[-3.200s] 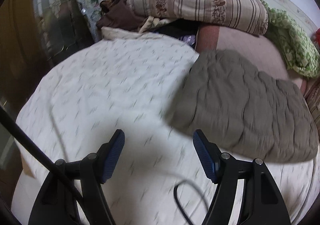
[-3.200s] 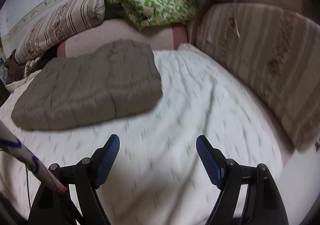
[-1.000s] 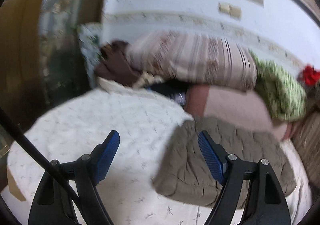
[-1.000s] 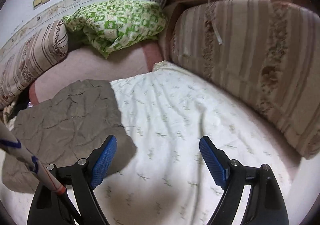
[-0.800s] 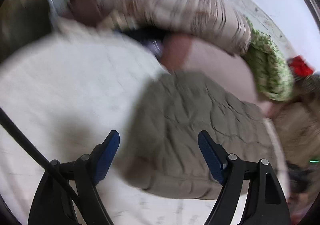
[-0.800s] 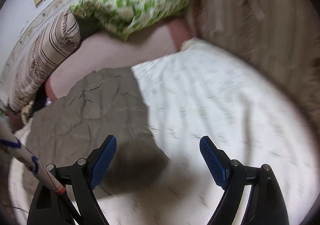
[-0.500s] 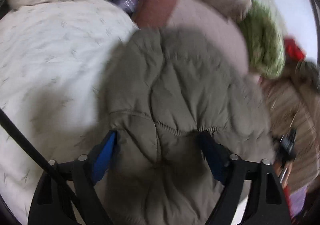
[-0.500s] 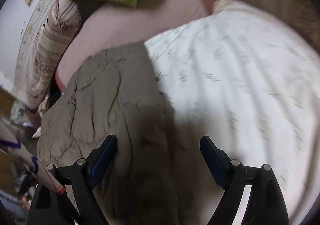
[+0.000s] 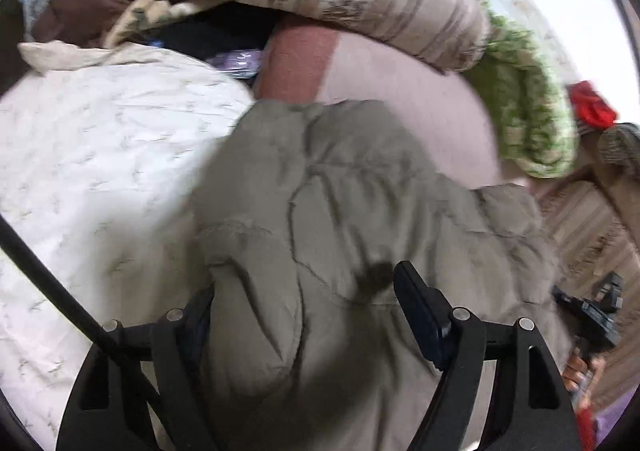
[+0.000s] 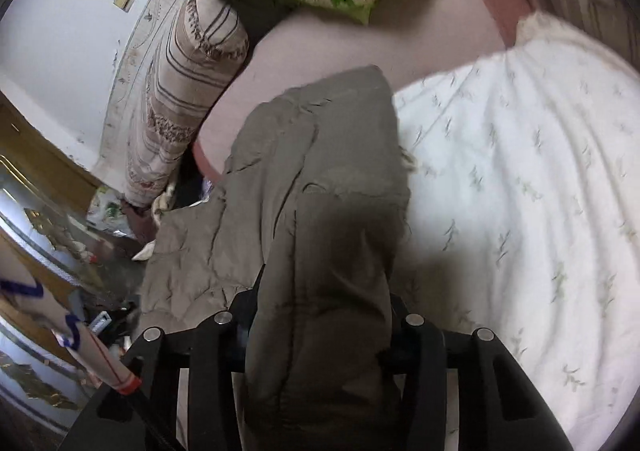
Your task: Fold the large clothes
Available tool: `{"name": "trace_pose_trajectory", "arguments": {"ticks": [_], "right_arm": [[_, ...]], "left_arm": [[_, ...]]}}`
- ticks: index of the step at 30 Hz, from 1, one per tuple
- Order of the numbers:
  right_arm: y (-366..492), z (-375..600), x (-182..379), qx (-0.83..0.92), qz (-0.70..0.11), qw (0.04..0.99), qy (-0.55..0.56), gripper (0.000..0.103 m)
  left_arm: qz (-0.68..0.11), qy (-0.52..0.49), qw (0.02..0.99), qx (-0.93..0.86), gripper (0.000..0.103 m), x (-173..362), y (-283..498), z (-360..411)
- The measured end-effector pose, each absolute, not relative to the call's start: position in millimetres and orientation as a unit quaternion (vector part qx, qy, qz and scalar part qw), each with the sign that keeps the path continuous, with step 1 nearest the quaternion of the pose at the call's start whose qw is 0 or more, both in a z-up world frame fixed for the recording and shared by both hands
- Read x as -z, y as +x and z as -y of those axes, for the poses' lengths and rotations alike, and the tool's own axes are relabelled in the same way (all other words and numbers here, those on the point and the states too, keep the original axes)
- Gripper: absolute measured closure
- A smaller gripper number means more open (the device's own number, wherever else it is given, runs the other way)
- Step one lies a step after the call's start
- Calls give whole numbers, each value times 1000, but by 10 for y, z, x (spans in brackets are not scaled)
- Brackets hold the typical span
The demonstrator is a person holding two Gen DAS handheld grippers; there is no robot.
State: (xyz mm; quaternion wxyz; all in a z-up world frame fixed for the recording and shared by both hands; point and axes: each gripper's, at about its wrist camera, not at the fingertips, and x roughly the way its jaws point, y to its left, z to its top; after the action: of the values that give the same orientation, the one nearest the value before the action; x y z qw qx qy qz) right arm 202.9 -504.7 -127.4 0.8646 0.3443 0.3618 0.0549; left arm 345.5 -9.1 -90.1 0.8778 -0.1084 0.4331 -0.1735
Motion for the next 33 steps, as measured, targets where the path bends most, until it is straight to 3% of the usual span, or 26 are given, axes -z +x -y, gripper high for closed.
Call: {"name": "trace_pose_trajectory", "arguments": {"ticks": [2,4,7,12,15,17,22,33], "right_arm": [[2064,5035,1404,-18,-379,864,332,38],[2117,5023,1641,28,-416,850,323,28],[2073,5112,1553,43,-412,849,327,28],[1723,5274,933,158,-329,892,266,28],[1679,5093,792,146,-318,905,241,42],[1792,4927,863,104,-337,905,238,44],[2142,4597,1427,105,-434,880,162,39],[1632,4216,874,171,-345,915,123,37]], "left_arm": [[-458,-78,875,138,25,1111,3501,137],[-470,-80,869,134,25,1234,3514,113],[-455,-98,875,133,25,1115,3462,40],[-409,-101,899,121,25,861,3276,7],[-393,-64,912,100,23,860,3205,136],[-413,-2,908,66,22,1035,3266,271],[-427,-14,901,72,21,1148,3323,204],[-389,-33,917,79,21,760,2919,146]]}}
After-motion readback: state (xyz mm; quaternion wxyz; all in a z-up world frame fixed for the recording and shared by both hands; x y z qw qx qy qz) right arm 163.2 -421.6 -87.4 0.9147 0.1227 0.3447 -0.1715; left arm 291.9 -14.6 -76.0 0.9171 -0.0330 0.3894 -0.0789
